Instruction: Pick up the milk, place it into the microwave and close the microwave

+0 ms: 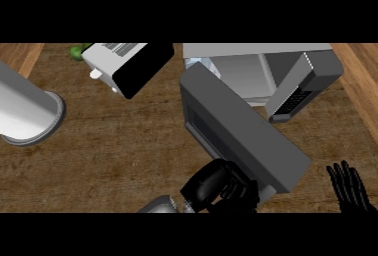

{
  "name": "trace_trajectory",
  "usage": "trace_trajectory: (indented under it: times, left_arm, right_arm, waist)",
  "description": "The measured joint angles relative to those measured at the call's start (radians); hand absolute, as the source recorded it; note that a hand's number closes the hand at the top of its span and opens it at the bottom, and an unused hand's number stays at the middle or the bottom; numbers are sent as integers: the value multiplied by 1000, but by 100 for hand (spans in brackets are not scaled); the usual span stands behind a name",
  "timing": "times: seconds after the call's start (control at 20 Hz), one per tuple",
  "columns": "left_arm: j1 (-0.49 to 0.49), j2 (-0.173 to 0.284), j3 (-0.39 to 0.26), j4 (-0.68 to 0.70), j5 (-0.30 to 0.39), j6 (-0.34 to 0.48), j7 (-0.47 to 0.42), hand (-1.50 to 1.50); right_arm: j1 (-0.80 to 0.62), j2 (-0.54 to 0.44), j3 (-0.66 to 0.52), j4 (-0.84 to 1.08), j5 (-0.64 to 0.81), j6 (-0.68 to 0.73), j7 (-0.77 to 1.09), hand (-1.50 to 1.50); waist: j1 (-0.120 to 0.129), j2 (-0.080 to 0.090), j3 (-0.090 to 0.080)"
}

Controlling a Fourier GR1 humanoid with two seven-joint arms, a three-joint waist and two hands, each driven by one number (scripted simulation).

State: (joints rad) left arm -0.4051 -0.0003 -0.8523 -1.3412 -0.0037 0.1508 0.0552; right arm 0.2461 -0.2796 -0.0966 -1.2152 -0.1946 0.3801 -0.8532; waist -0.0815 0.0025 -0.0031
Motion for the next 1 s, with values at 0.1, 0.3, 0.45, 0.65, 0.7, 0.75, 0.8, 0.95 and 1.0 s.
trace_trajectory:
  times: [0.1,0.3,0.45,0.65,0.7,0.75,0.8,0.95,1.0]
  left_arm:
    - [-41,0,-31,35,48,49,6,150]
    - [-105,0,-62,96,132,156,-13,150]
    - [-155,0,-56,131,201,215,-47,-150]
    - [-199,0,-47,177,293,270,-101,-150]
    - [-212,0,-39,190,311,287,-113,150]
    - [-229,4,-26,207,324,305,-124,-150]
    - [-241,1,-23,220,338,322,-135,-150]
    - [-281,0,8,259,379,374,-167,150]
    - [-293,1,17,272,393,389,-178,150]
  right_arm:
    - [6,-12,15,-48,-18,11,15,-150]
    - [21,-23,47,-137,-59,25,50,-150]
    - [24,-29,72,-198,-82,30,79,-150]
    - [21,-51,93,-267,-101,36,112,-150]
    - [25,-56,96,-280,-109,39,119,-150]
    - [25,-64,96,-296,-119,42,128,-150]
    - [25,-67,101,-309,-129,47,139,-150]
    - [36,-81,114,-350,-154,61,161,-150]
    - [40,-89,116,-363,-161,66,170,-150]
  waist:
    - [-14,2,0]
    - [-47,7,-1]
    - [-73,14,-2]
    - [-108,26,-3]
    - [-116,27,-3]
    - [-122,29,-3]
    - [-129,31,-3]
    - [-151,36,-3]
    - [-157,37,-3]
